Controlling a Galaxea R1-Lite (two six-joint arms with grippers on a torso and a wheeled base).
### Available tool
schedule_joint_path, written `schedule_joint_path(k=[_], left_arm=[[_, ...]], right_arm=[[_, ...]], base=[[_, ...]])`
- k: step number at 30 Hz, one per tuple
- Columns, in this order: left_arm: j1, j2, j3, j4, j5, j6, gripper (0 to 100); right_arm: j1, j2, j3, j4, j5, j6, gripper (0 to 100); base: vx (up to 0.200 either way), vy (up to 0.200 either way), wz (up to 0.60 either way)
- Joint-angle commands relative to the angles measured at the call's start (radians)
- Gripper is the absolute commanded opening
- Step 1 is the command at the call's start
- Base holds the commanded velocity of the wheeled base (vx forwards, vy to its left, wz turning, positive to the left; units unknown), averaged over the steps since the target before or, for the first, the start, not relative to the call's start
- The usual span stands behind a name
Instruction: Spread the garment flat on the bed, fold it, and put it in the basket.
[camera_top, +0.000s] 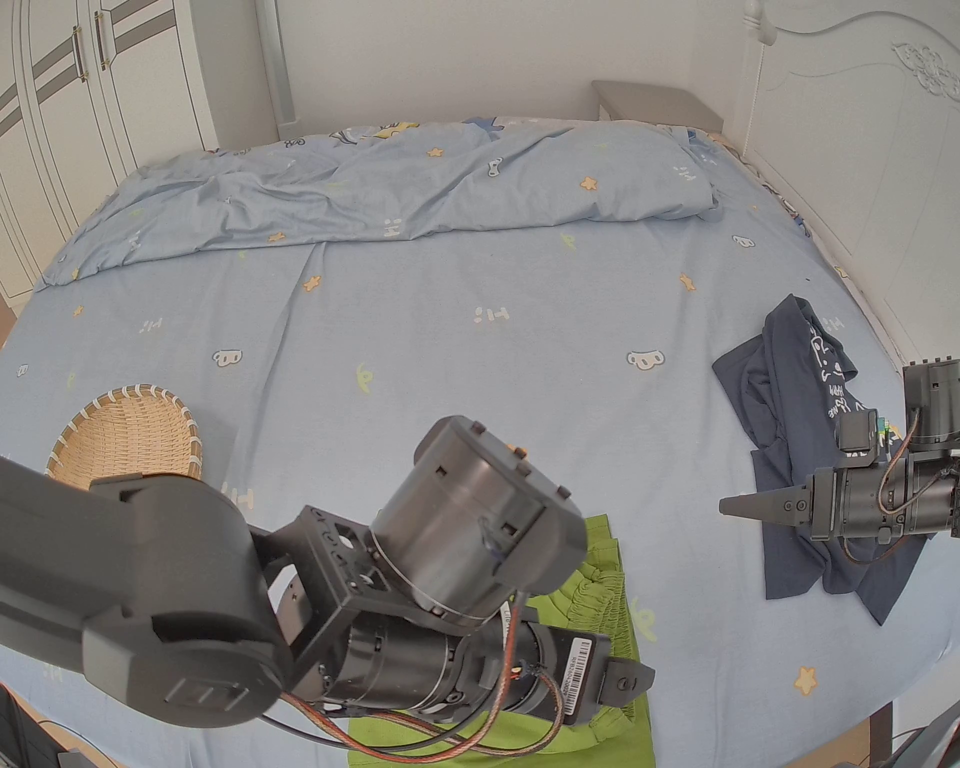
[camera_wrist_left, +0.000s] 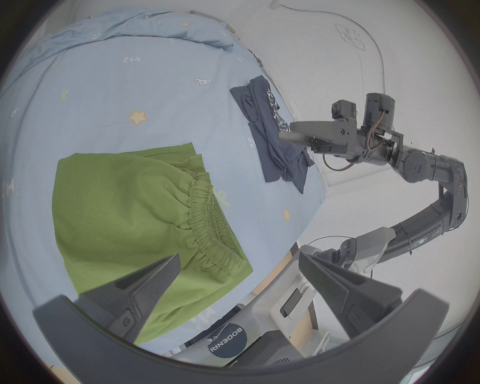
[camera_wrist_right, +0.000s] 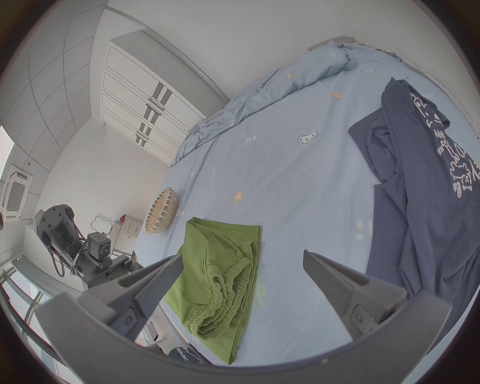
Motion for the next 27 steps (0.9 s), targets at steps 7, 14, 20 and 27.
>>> schedule_joint_path(k=[7, 14, 20, 27], left_arm=[[0.111, -0.068, 0.016, -0.078, -0.023, -0.132, 100], [0.565, -0.151, 0.221, -0.107, -0.414, -0.067, 100], [0.853, -0.049, 0.49, -0.247, -0.66, 0.23, 100], [0.824, 0.112, 0.594, -0.443, -0.658, 0.292, 100]], right_arm=[[0.001, 0.002, 0.001, 0.0, 0.002, 0.0, 100], [0.006, -0.023, -0.001, 0.003, 0.003, 0.001, 100], [0.026, -0.071, 0.001, 0.009, 0.003, 0.003, 100], [0.041, -0.074, 0.012, 0.004, 0.003, 0.003, 100]], base=[[0.0, 0.0, 0.0], [0.0, 0.0, 0.0], [0.0, 0.0, 0.0], [0.0, 0.0, 0.0]])
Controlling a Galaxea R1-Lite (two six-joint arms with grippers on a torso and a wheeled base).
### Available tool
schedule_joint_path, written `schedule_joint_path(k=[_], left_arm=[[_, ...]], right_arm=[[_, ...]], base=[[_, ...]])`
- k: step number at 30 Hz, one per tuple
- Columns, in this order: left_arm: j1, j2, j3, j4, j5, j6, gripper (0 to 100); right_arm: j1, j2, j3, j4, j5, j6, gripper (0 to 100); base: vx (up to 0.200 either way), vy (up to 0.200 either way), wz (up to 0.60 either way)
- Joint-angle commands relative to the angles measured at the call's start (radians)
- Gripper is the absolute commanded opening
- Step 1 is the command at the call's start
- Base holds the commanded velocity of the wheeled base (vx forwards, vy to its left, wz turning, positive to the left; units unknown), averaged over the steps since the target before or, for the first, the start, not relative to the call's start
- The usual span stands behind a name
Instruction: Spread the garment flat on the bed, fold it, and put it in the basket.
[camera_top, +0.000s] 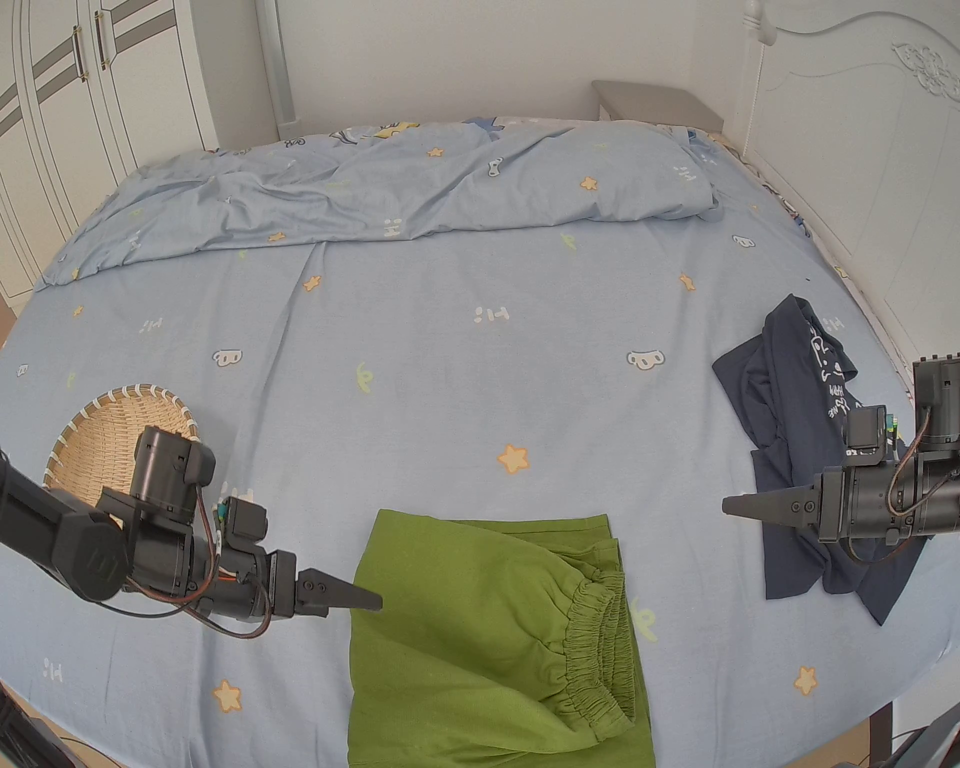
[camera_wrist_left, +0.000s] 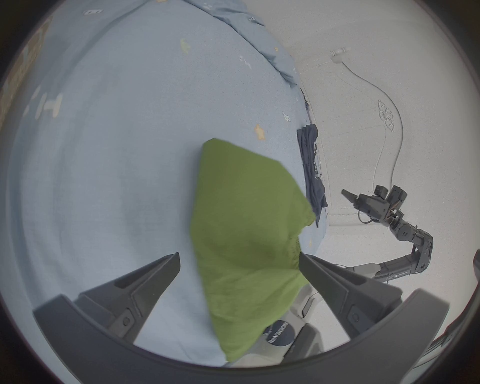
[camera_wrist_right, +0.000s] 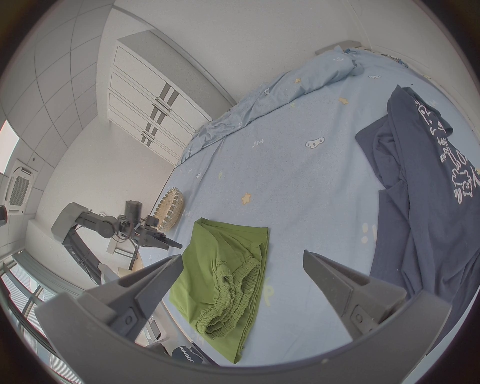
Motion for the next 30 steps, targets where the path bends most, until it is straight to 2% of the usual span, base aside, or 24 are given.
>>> schedule_joint_path(k=[1, 4, 10, 11, 12, 15, 17, 19, 20, 21, 24, 30], left_arm=[[0.015, 0.162, 0.139, -0.128, -0.048, 0.024, 100], [-0.031, 0.179, 0.162, -0.193, -0.051, 0.003, 100], [-0.14, 0.244, 0.202, -0.374, -0.05, -0.105, 100], [-0.166, 0.267, 0.216, -0.438, -0.048, -0.146, 100], [-0.167, 0.268, 0.217, -0.444, -0.047, -0.149, 100], [-0.215, 0.296, 0.257, -0.641, -0.04, -0.287, 100], [-0.23, 0.31, 0.262, -0.687, -0.037, -0.324, 100], [-0.252, 0.337, 0.283, -0.799, -0.002, -0.387, 100], [-0.252, 0.337, 0.283, -0.799, -0.002, -0.387, 100], [-0.27, 0.354, 0.299, -0.855, 0.044, -0.405, 0], [-0.285, 0.365, 0.315, -0.906, 0.079, -0.425, 0], [-0.262, 0.308, 0.295, -0.869, 0.067, -0.462, 0]], right_arm=[[0.017, -0.028, 0.008, -0.002, 0.001, 0.0, 100], [0.016, -0.028, 0.01, -0.002, -0.001, 0.0, 100], [0.014, -0.025, 0.01, -0.002, -0.002, 0.0, 100], [0.013, -0.025, 0.008, -0.004, -0.002, 0.0, 100], [0.013, -0.025, 0.008, -0.004, -0.002, 0.0, 100], [0.007, -0.024, 0.008, -0.005, -0.002, 0.0, 100], [0.008, -0.022, 0.008, -0.005, -0.002, 0.0, 100], [0.01, -0.019, 0.008, -0.005, -0.002, 0.0, 100], [0.01, -0.019, 0.008, -0.005, -0.002, 0.0, 100], [0.008, -0.015, 0.008, -0.005, -0.002, 0.0, 100], [0.008, -0.013, 0.008, -0.007, -0.002, 0.0, 100], [0.01, -0.013, 0.008, -0.005, -0.002, 0.0, 100]], base=[[0.0, 0.0, 0.0], [0.0, 0.0, 0.0], [0.0, 0.0, 0.0], [0.0, 0.0, 0.0], [0.0, 0.0, 0.0], [0.0, 0.0, 0.0], [0.0, 0.0, 0.0], [0.0, 0.0, 0.0], [0.0, 0.0, 0.0], [0.0, 0.0, 0.0], [0.0, 0.0, 0.0], [0.0, 0.0, 0.0]])
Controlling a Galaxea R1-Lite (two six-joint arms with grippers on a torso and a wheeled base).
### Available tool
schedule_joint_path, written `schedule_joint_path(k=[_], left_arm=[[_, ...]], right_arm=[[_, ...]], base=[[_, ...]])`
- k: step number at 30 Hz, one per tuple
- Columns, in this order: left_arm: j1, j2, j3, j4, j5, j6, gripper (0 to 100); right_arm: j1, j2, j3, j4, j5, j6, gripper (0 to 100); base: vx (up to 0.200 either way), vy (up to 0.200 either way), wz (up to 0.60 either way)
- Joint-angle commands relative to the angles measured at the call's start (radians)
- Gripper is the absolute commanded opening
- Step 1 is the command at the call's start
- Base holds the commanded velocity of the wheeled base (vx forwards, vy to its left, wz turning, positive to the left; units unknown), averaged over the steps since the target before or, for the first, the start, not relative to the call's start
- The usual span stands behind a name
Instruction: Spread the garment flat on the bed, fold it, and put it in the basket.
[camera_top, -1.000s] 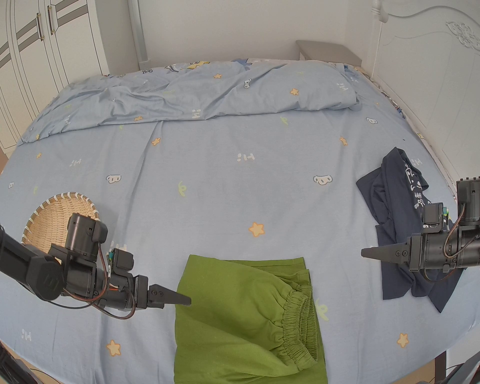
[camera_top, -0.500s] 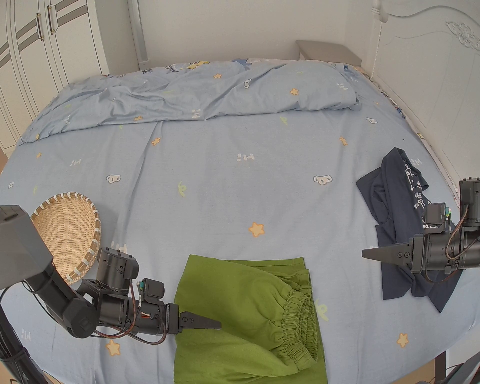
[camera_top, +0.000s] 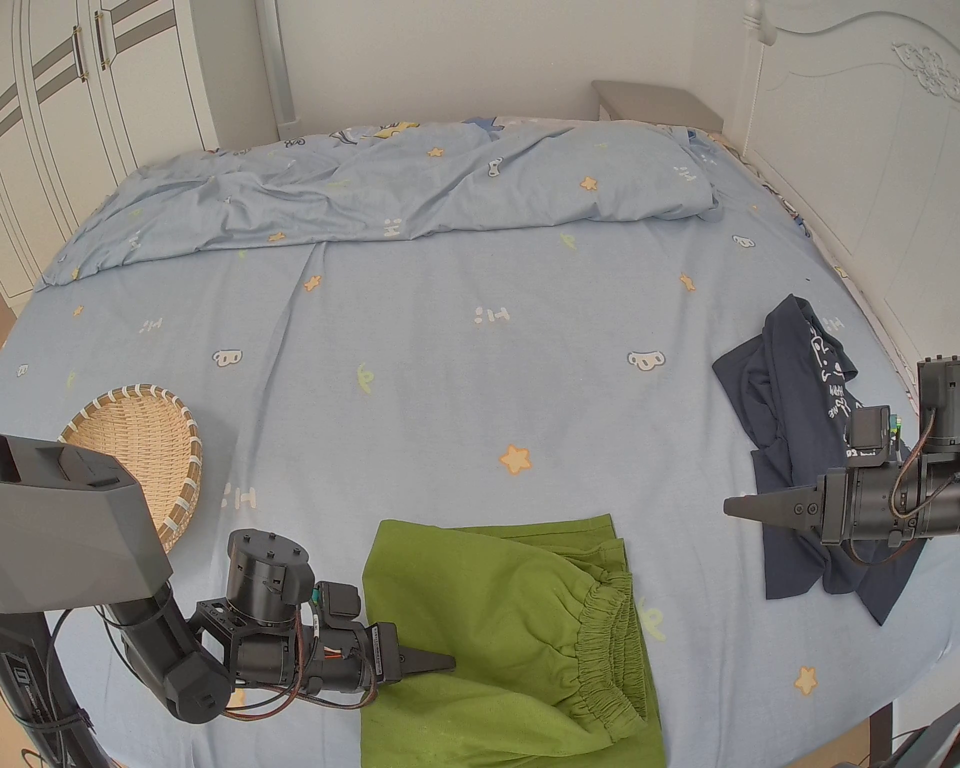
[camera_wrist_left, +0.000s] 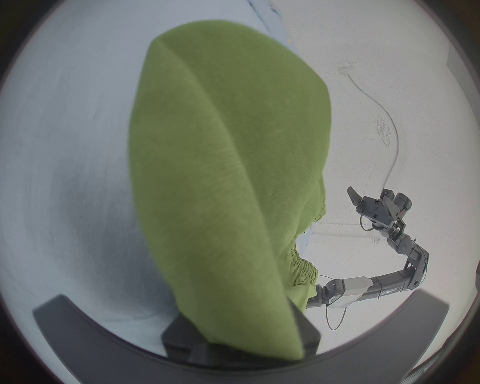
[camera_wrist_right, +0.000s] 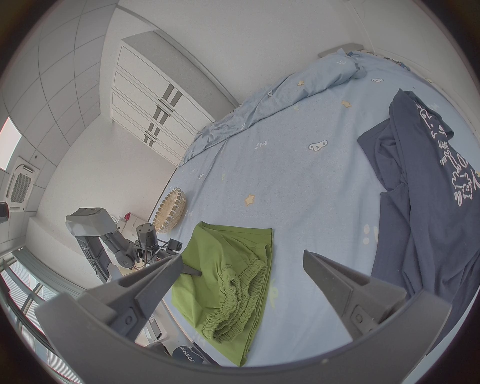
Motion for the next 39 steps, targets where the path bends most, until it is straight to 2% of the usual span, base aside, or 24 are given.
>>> schedule_joint_path(k=[1, 5, 6, 7, 10, 13, 14, 15, 16, 17, 21, 27, 32, 39], left_arm=[[0.042, -0.081, -0.047, 0.098, -0.008, -0.02, 0], [0.111, -0.251, -0.242, 0.453, -0.008, -0.021, 0], [0.115, -0.273, -0.268, 0.5, -0.008, -0.02, 0], [0.131, -0.335, -0.36, 0.66, -0.009, -0.016, 0], [0.157, -0.409, -0.52, 0.908, -0.009, 0.008, 0], [0.198, -0.434, -0.681, 1.152, -0.009, 0.112, 0], [0.198, -0.434, -0.681, 1.152, -0.009, 0.112, 0], [0.226, -0.429, -0.747, 1.258, -0.011, 0.174, 0], [0.231, -0.429, -0.756, 1.273, -0.011, 0.183, 0], [0.254, -0.427, -0.799, 1.348, -0.022, 0.229, 0], [0.303, -0.429, -0.833, 1.401, -0.074, 0.287, 0], [0.339, -0.432, -0.879, 1.427, -0.081, 0.289, 0], [0.359, -0.434, -0.917, 1.479, -0.081, 0.29, 0], [0.346, -0.438, -0.911, 1.488, -0.081, 0.29, 0]], right_arm=[[0.001, 0.006, -0.002, 0.001, 0.0, 0.0, 100], [-0.004, 0.012, -0.003, 0.002, 0.0, 0.0, 100], [-0.004, 0.012, -0.005, 0.002, 0.0, 0.001, 100], [-0.002, 0.012, -0.005, 0.002, 0.0, 0.001, 100], [-0.005, 0.022, -0.006, 0.002, 0.0, 0.001, 100], [-0.007, 0.032, -0.006, 0.002, 0.0, 0.001, 100], [-0.007, 0.032, -0.006, 0.002, 0.0, 0.001, 100], [-0.005, 0.032, -0.005, 0.002, 0.0, 0.001, 100], [-0.005, 0.032, -0.005, 0.002, 0.0, 0.001, 100], [-0.004, 0.034, -0.005, 0.002, 0.0, 0.001, 100], [0.0, 0.054, -0.005, 0.001, -0.004, 0.001, 100], [0.013, 0.078, -0.003, -0.001, -0.035, 0.0, 100], [0.018, 0.077, -0.003, -0.001, -0.035, 0.0, 100], [0.019, 0.069, -0.003, -0.001, -0.035, 0.0, 100]], base=[[0.0, 0.0, 0.0], [0.0, 0.0, 0.0], [0.0, 0.0, 0.0], [0.0, 0.0, 0.0], [0.0, 0.0, 0.0], [0.0, 0.0, 0.0], [0.0, 0.0, 0.0], [0.0, 0.0, 0.0], [0.0, 0.0, 0.0], [0.0, 0.0, 0.0], [0.0, 0.0, 0.0], [0.0, 0.0, 0.0], [0.0, 0.2, 0.0], [0.0, 0.2, 0.0]])
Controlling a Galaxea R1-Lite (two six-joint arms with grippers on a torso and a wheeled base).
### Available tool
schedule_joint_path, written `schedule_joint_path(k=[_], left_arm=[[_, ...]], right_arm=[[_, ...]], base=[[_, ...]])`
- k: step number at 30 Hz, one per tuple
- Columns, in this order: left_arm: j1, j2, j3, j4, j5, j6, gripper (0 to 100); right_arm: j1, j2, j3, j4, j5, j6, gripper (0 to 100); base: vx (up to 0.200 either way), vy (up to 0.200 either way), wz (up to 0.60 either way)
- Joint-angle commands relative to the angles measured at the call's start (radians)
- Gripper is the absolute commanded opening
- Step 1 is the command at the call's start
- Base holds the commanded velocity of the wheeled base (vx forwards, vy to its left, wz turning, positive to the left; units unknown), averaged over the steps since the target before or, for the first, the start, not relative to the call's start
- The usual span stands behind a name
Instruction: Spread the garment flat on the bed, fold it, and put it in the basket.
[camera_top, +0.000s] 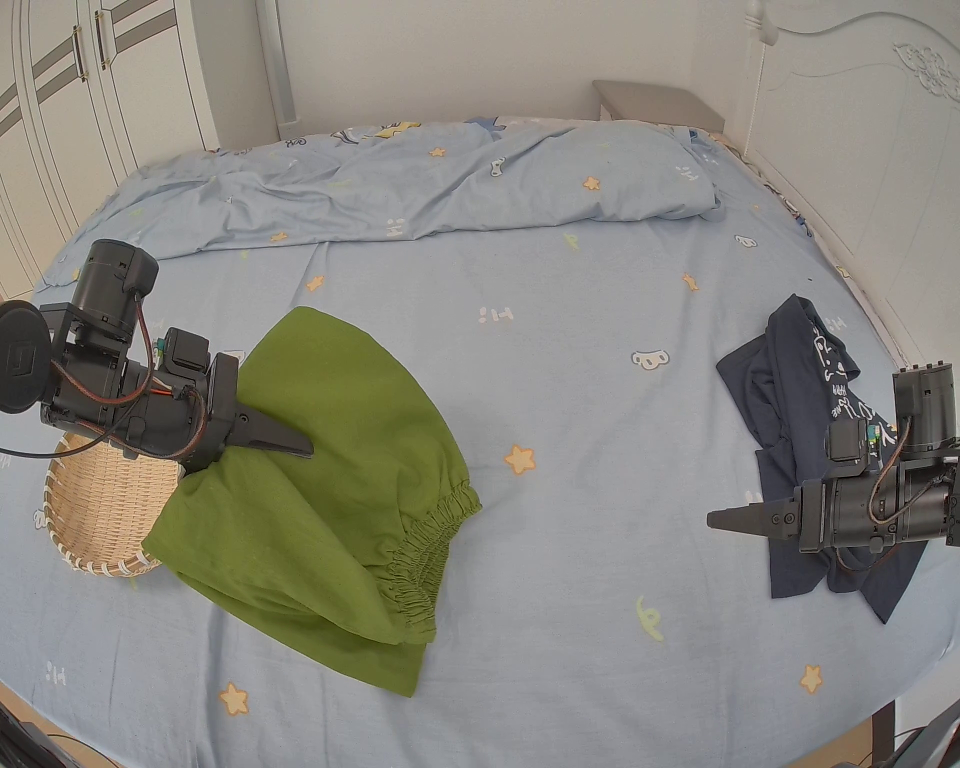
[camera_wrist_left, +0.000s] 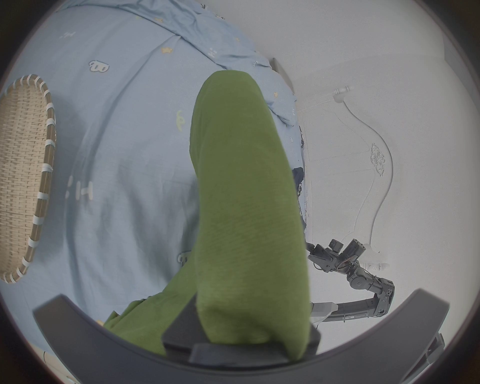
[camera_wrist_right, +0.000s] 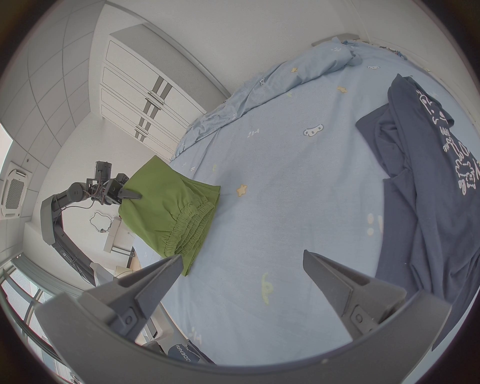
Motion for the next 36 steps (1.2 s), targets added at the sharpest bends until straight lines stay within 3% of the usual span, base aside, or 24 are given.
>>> schedule_joint_path(k=[1, 18, 24, 36], left_arm=[[-0.003, -0.011, 0.0, 0.001, 0.0, -0.001, 0], [-0.06, -0.013, 0.024, 0.022, 0.001, 0.006, 0], [-0.124, -0.052, 0.047, 0.002, 0.023, 0.015, 0], [-0.196, -0.14, 0.004, -0.002, 0.028, 0.147, 0]], right_arm=[[0.002, 0.0, -0.001, -0.001, 0.001, 0.0, 100], [0.002, -0.013, -0.003, 0.002, 0.001, 0.001, 100], [0.005, -0.035, -0.004, 0.005, -0.001, 0.004, 100], [0.007, -0.041, -0.003, 0.005, -0.001, 0.006, 100]], base=[[0.0, 0.2, 0.0], [0.0, 0.2, 0.0], [0.0, 0.0, 0.0], [0.0, 0.0, 0.0]])
